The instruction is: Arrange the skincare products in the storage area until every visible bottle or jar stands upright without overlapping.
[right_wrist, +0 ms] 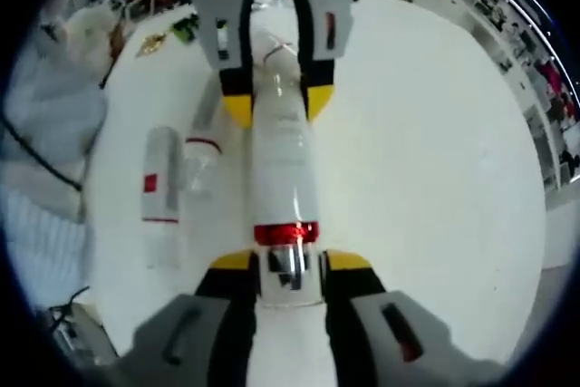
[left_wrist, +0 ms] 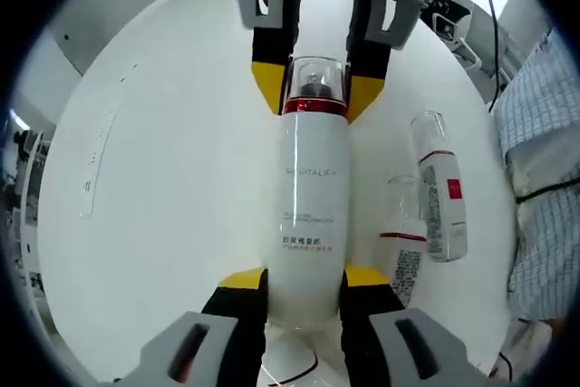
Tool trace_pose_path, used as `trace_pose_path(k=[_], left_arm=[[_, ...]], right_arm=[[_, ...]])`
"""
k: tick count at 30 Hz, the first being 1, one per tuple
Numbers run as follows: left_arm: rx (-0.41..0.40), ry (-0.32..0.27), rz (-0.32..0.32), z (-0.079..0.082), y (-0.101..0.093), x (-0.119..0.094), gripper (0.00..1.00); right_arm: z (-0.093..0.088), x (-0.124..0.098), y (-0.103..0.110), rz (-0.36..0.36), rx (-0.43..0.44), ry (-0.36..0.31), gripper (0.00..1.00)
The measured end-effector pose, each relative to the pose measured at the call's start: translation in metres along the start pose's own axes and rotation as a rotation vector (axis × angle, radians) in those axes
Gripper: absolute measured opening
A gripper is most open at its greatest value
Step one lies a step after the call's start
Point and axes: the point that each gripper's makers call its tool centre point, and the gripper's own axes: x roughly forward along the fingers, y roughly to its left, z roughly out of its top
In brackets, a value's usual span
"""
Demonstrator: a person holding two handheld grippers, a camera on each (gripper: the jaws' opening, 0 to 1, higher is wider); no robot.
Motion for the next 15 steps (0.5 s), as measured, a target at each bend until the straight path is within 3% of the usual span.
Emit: trace_pose_path(k=[5,9,15], left_arm=[[-0.007,-0.027,0.005,0.000,0.000,-0.001,0.30],[-0.007,-0.063,0.011,0.000,-0.001,-0.001,0.30],[-0.033,-0.116,0.029,0.001,-0.002,-0.001,0.30]], right_arm=[[0.007,-0.011,0.000,0.000,-0.032,0.004,0.26],[0.018,-0.027,-0.001,0.009,-0.047,-0.035,0.26],[0.028,-0.035,-0.001,0.001,-0.091,-0.017,0.25]])
